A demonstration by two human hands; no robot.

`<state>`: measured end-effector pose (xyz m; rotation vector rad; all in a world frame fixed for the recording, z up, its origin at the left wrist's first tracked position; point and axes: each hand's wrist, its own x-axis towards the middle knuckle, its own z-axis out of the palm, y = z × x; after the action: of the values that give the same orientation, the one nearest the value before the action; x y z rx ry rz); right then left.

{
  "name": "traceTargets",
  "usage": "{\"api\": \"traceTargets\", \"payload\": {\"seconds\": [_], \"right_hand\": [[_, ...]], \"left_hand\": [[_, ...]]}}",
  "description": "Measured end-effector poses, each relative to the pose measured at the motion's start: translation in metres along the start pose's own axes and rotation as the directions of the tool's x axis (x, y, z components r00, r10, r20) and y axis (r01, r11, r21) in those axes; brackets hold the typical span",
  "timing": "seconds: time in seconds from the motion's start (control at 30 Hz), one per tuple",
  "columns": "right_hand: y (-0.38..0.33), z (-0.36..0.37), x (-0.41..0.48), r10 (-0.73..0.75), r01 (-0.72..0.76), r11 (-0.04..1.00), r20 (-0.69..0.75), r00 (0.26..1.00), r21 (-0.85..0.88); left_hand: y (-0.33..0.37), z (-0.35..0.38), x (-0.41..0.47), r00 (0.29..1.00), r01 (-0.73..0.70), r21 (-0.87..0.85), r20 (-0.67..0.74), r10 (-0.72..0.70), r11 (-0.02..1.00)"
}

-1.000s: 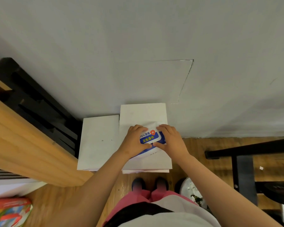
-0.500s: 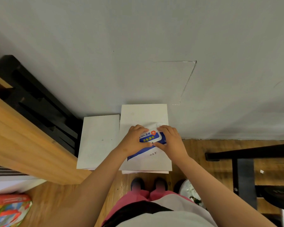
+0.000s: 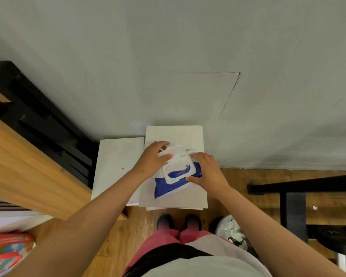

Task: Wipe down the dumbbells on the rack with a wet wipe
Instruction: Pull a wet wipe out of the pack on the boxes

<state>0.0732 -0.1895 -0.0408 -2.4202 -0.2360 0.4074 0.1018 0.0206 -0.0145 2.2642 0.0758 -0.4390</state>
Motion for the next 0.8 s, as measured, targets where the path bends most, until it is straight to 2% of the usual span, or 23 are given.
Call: {"api": "traceTargets", "payload": {"seconds": [0.13, 0.23, 0.3, 0.4, 0.5, 0.67, 0.73, 0.8], "right_hand": [[-0.010, -0.010, 0.001, -0.053, 0.057, 0.996, 0.061, 0.997, -0.063], [-0.018, -0.016, 0.003, -0.047, 0.044, 0.995, -0.035, 0.998, -0.088], [-0.023, -0.018, 0.006, -0.054, 0.049, 0.993, -0.042, 0.998, -0.105], [-0.028, -0.018, 0.010, -0.094, 0.104, 0.980, 0.062, 0.994, -0.169], [-0.031, -0.017, 0.011, -0.108, 0.126, 0.973, 0.101, 0.989, -0.193], [-0.026, -0.021, 0.016, -0.157, 0.213, 0.933, 0.207, 0.966, -0.289], [-0.022, -0.028, 0.018, -0.178, 0.264, 0.912, 0.278, 0.944, -0.313], [-0.019, -0.035, 0.019, -0.193, 0.302, 0.901, 0.334, 0.923, -0.312]], "left_hand": [[0.005, -0.012, -0.004, 0.978, -0.113, 0.218, -0.148, 0.148, 0.969], [0.008, -0.013, -0.016, 0.969, -0.121, 0.285, -0.174, 0.176, 0.951], [0.008, -0.011, -0.022, 0.961, -0.112, 0.352, -0.200, 0.192, 0.929], [0.007, -0.012, -0.029, 0.953, -0.088, 0.423, -0.226, 0.199, 0.902], [0.008, -0.009, -0.037, 0.940, -0.104, 0.468, -0.242, 0.241, 0.877], [0.007, 0.004, -0.054, 0.932, -0.063, 0.394, -0.305, 0.195, 0.917], [0.008, 0.007, -0.057, 0.936, -0.100, 0.433, -0.263, 0.232, 0.896], [0.010, 0.013, -0.056, 0.969, -0.065, 0.470, -0.181, 0.168, 0.880]]}}
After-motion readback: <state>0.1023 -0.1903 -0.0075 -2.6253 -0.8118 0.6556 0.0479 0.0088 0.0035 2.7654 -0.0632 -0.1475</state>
